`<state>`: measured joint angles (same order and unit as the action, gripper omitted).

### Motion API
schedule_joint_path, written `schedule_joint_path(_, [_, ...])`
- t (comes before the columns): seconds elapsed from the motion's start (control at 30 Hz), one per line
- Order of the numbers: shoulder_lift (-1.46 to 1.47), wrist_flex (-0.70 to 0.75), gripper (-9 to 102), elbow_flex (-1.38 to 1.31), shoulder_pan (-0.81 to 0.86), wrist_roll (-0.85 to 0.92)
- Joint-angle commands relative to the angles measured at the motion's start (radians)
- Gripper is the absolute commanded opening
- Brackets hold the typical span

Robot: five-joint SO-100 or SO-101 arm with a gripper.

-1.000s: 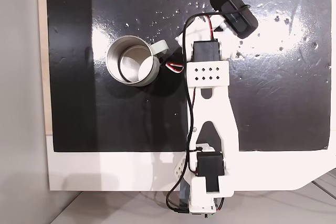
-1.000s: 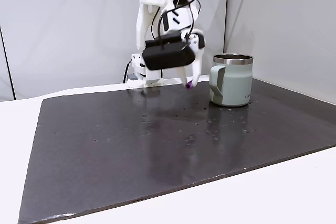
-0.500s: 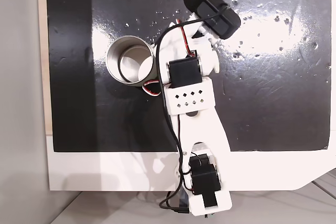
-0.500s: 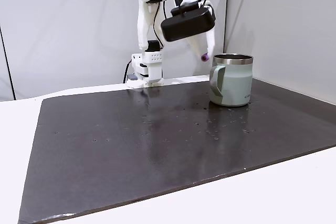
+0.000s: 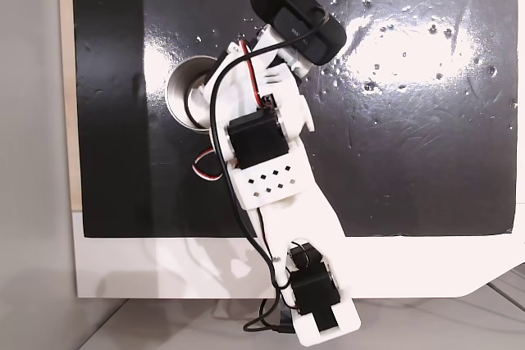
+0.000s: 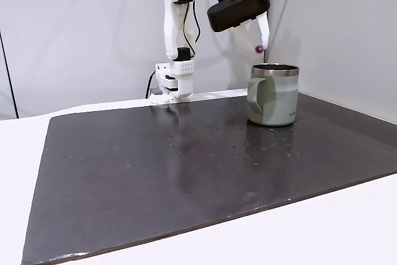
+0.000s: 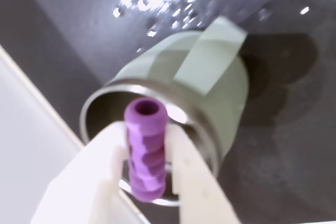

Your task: Grasp a pengrip and put it in the cup.

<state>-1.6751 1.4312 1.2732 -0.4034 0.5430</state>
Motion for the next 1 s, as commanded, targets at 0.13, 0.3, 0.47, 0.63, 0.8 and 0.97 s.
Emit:
schedule_joint_path(0.13, [-0.072, -0.008, 0, -0.078, -0.106, -0.115])
schedule_joint_path(0.3, [-0.072, -0.028, 0, -0.077, -0.129, -0.147])
schedule_joint_path(0.47, [-0.072, -0.043, 0, -0.071, -0.126, -0.149])
schedule_joint_path(0.63, [-0.083, -0.043, 7, -0.052, -0.126, -0.144])
schedule_joint_path(0.8, [-0.109, -0.058, 22, -0.018, -0.126, -0.143])
schedule_joint_path(0.97, [-0.114, -0.061, 26, -0.012, -0.126, -0.138])
